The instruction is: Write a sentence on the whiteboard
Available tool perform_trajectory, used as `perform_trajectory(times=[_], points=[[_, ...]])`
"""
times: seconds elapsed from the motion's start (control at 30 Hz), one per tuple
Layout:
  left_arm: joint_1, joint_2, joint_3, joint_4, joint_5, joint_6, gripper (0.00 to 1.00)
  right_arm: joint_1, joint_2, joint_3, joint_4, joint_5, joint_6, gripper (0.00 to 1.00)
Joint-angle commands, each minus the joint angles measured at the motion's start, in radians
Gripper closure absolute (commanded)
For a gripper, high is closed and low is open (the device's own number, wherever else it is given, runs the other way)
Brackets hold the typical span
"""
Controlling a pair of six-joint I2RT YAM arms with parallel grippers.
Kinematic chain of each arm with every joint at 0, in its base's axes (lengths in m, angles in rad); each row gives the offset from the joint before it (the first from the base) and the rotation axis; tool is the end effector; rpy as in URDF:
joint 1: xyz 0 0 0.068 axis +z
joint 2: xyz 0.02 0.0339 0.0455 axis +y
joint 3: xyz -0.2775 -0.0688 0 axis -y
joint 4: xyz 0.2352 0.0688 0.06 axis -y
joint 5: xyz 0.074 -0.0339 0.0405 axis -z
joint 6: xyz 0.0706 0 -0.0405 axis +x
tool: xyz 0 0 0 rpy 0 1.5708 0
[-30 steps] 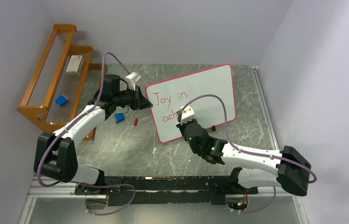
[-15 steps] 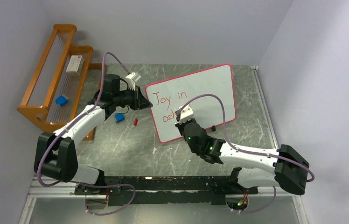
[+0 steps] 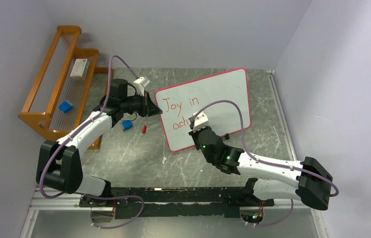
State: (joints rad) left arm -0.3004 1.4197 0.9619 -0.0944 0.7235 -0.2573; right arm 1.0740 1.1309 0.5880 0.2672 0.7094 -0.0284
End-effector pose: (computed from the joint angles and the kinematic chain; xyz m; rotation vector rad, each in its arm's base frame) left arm 0.2955 -0.1405 0.2711 0.4917 2.1017 -1.0928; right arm 0.1629 0.2040 0.2597 -0.4886 1.7115 0.0973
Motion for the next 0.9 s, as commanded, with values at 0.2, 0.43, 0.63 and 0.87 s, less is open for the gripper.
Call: perform_trajectory(times=[0.2,0.43,0.63,0.87], points=[[-0.013,0.037,-0.006,-0.048,-0.093,0.058,0.95,-0.003,-0.015,0.007,-0.04,-0.016,0.027,1.0],[-0.012,0.036,-0.005,-0.048,-0.093,0.059,0.95,-0.003,0.01,0.006,-0.003,0.0,0.022,1.0],[-0.012,0.039,-0.005,-0.048,-0.09,0.058,0.95,-0.003,0.023,0.007,0.022,0.011,0.015,1.0],[-0.013,0.038,-0.005,-0.049,-0.092,0.06,0.95,-0.003,0.039,0.012,0.036,0.019,0.006,1.0]])
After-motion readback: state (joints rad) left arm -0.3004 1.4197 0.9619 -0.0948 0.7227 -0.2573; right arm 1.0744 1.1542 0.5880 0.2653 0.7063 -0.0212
